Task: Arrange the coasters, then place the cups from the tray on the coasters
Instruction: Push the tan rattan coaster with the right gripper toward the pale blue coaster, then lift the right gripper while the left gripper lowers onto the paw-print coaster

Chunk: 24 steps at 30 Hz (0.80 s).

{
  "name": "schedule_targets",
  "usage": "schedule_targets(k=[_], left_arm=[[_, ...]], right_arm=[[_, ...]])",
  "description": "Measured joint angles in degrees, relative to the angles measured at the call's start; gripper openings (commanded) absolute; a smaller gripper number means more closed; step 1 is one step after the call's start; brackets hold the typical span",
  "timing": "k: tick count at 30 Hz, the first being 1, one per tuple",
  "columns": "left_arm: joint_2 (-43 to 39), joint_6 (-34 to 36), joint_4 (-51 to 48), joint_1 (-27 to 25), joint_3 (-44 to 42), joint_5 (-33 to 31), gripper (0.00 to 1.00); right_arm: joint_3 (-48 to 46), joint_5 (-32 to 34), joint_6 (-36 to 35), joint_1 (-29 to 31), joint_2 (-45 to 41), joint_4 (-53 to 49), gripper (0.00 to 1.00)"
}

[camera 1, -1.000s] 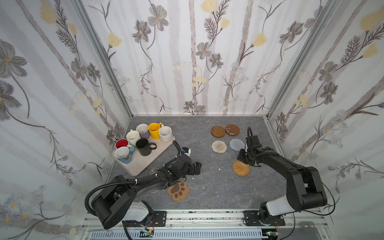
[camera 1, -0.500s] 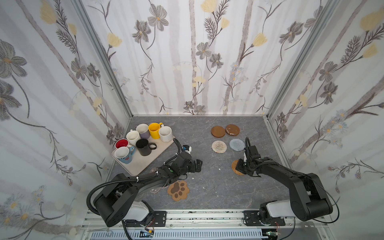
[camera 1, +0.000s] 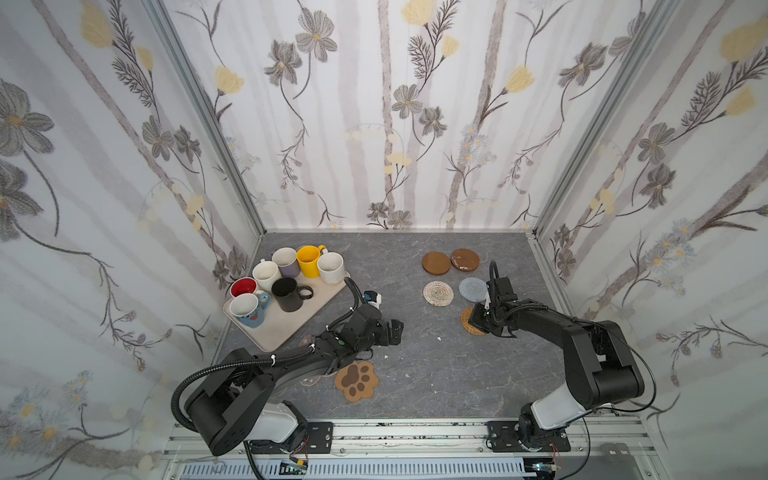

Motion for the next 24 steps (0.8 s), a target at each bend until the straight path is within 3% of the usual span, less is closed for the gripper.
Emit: schedule_targets(k=[10, 16, 24], left_arm=[[-1.2, -0.3, -1.2, 0.4, -0.4, 0.0, 1.00], [-3.0, -1.1, -4.5, 0.7, 0.8, 0.0, 1.00], [-8.2, -2.7, -12.4, 0.8, 2.3, 1.3, 1.00]], right_arm=[[0.8, 0.9, -2.2, -1.6, -0.6, -1.8, 0.00], [1.4, 1.2, -4.7, -1.4, -7.2, -2.6, 0.18], [2.1, -4.5, -10.0, -1.4, -19.1, -1.8, 0.40]])
